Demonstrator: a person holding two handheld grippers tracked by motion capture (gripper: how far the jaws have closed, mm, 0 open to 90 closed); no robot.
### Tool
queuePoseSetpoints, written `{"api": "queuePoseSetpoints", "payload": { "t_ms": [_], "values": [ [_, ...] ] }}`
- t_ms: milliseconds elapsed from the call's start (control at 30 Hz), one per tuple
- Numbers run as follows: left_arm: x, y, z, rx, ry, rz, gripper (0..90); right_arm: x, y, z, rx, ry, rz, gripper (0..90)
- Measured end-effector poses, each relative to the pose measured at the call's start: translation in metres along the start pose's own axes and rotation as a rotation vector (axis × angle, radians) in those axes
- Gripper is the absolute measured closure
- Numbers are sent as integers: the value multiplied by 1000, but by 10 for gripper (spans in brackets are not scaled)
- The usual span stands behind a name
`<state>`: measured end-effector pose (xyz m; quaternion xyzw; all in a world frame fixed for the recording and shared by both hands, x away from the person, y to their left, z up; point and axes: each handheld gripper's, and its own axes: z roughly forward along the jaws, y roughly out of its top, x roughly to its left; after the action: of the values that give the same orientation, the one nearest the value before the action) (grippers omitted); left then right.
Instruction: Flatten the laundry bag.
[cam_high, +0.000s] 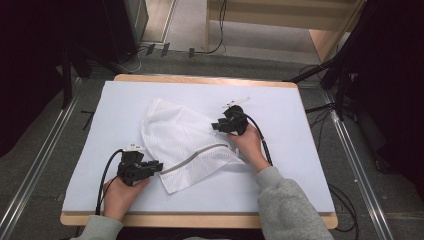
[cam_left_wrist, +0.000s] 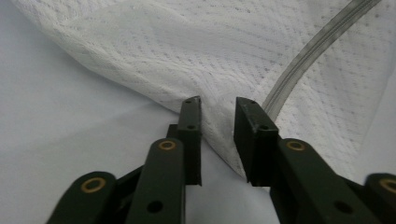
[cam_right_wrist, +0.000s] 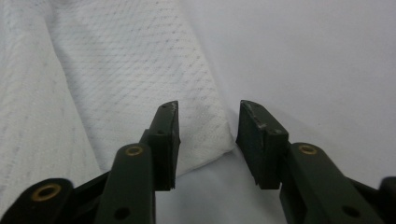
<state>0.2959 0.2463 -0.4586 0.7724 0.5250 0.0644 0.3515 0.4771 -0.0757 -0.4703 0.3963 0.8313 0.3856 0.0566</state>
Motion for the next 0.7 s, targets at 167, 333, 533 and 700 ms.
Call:
{"api": "queuePoseSetpoints", "payload": {
  "t_ms": [167, 333, 533, 700],
  "values": [
    [0, 2, 2, 11, -4, 9, 893, 3, -1, -2, 34, 5, -3, 815],
    [4, 7, 0, 47, -30, 4, 899, -2, 0, -7, 50, 13, 7, 889],
    [11, 11, -8, 44, -34, -3, 899, -18, -2, -26, 7, -15, 54, 894],
    [17, 14, -12, 52, -35, 4, 899, -27, -4, -35, -11, -34, 86, 896]
  ]
}}
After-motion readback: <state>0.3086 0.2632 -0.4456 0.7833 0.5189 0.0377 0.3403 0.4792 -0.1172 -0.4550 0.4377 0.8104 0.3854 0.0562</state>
